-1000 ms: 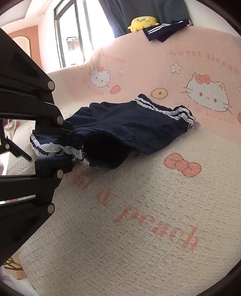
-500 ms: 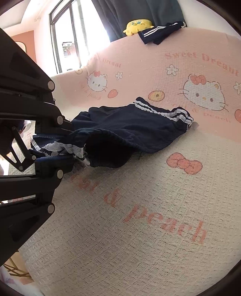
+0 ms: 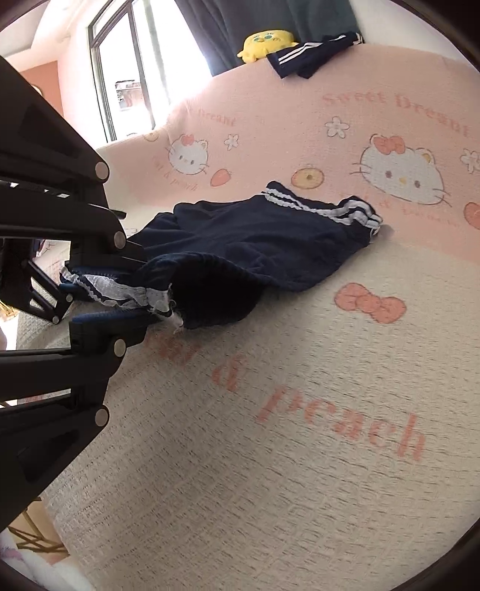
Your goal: Fold clothes
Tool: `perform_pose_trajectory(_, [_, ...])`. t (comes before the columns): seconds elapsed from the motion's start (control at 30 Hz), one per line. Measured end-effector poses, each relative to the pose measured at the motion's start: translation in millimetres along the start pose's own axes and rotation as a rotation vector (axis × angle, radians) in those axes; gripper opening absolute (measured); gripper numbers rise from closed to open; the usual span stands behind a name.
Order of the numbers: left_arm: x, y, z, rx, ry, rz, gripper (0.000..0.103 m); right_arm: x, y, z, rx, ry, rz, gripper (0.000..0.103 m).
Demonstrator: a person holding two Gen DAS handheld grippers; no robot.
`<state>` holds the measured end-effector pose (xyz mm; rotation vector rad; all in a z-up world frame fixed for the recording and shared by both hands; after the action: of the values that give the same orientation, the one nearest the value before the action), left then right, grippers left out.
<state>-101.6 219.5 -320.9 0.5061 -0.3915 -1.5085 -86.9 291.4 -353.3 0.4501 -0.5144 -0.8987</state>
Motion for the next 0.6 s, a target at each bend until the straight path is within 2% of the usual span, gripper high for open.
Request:
perform_pose_trajectory(0.1, [7, -12, 12, -0.129, -0.031, 0.047, 0.071, 0, -1, 0, 0.013, 0.004, 0.018, 0.014])
perform_pose_trajectory(0.17, [10, -14, 7, 0.001, -0.015, 0.036, 0.071, 0, -3, 1, 0.025, 0.013, 0.025, 0.014])
perform_pose_trajectory(0.23, [11, -11, 1, 0.041, -0.012, 0.022, 0.052, 1, -3, 4, 0.034, 0.035, 0.031, 0.016])
perform_pose_trajectory(0.27, [11, -10, -1, 0.047, -0.019, 0.018, 0.048, 1, -4, 5, 0.041, 0.043, 0.035, 0.016])
perform_pose_trajectory(0.33, [10, -10, -8, 0.072, -0.029, 0.022, 0.027, 1, -4, 4, 0.061, 0.051, 0.035, 0.016])
perform_pose_trajectory(0.37, [9, -9, -12, 0.092, -0.034, 0.023, 0.02, 1, -3, 3, 0.067, 0.046, 0.036, 0.016])
perform_pose_trajectory(0.4, [8, -9, -17, 0.112, -0.038, 0.025, 0.005, 0, -2, 1, 0.068, 0.034, 0.04, 0.017])
perform_pose_trajectory(0.43, [7, -7, -22, 0.101, -0.047, 0.023, 0.002, -1, -2, -1, 0.069, 0.018, 0.043, 0.026])
perform_pose_trajectory(0.47, [6, -6, -27, 0.086, -0.056, 0.021, 0.002, -1, -2, -3, 0.07, 0.004, 0.043, 0.042])
perform_pose_trajectory(0.53, [6, -7, -23, 0.125, -0.012, 0.03, 0.002, -3, 1, -5, 0.072, -0.017, 0.038, 0.062])
perform_pose_trajectory(0.6, [6, -9, -18, 0.167, 0.035, 0.04, 0.002, -5, 4, -3, 0.065, -0.024, 0.038, 0.064])
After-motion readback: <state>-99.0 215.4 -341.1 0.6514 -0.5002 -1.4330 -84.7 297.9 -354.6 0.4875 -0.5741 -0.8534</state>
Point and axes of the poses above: each gripper's, at about its wrist camera, not at the fingertips, and y roughly against the way its jaws point, z to its left, x to its underside, the point moved 6 cm from there along -y, roughly the way its jaws point, and after that the axes turned 4 degrees about -y, right-handed, at the moved point
